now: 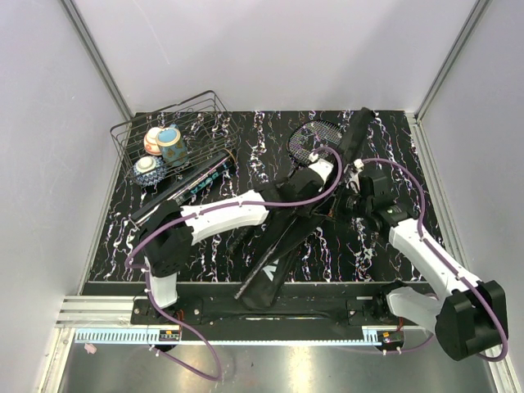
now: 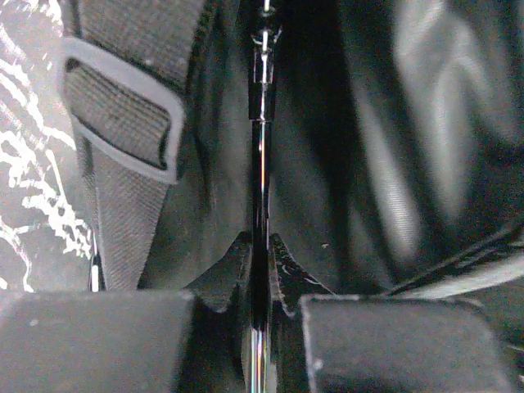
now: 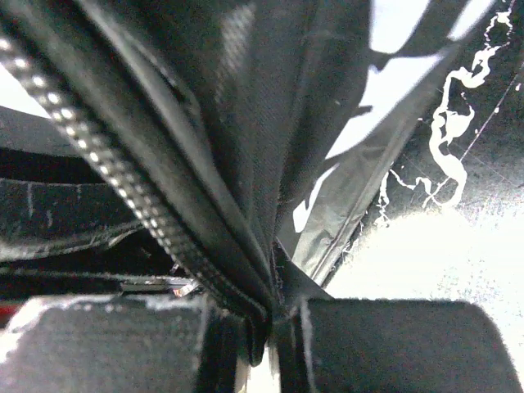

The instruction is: Pack up the badminton gear

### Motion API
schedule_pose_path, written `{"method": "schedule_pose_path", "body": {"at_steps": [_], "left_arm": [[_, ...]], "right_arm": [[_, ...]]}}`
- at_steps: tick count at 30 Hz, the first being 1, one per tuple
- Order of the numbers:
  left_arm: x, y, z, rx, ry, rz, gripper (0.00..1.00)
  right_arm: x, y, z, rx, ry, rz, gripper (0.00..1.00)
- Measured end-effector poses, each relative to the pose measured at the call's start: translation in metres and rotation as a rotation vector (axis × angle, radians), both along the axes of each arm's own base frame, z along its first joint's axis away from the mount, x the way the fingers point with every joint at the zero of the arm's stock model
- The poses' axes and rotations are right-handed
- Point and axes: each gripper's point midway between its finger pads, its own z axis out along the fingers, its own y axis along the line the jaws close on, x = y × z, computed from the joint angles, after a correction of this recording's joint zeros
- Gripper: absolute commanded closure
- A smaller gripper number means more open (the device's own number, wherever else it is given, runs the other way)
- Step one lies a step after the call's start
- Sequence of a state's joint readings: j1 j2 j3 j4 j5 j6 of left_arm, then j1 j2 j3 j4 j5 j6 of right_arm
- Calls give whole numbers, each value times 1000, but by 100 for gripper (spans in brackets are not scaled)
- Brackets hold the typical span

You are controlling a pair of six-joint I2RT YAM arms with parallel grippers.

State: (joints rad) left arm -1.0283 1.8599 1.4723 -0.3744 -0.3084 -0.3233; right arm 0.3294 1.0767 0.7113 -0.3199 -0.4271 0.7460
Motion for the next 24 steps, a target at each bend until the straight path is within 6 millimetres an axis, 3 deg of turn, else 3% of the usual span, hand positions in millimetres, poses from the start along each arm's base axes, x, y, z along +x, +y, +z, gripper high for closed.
{"method": "schedule_pose_path", "body": {"at_steps": [5,7,12,15,18,24], "left_arm": [[-8,-14,13,-14,-14,-234,100],[-9,-14,14,-12,-14,-270,100],[-4,-6,24,-18,20,-161,100],[-1,-9,38,-62,47,-60,100],[4,-14,48,-106,48,29,100],[4,-21,46,-124,75,107,100]], "right_arm": [[-2,0,4,-31,-6,110,99],[-1,-5,-3,-67,16,120,85],[-1,-14,-14,-126,52,79,70],[3,-12,-19,-130,70,38,51],[-1,-9,-30,-153,104,3,47],[-6,-5,-46,-178,139,-58,48]]}}
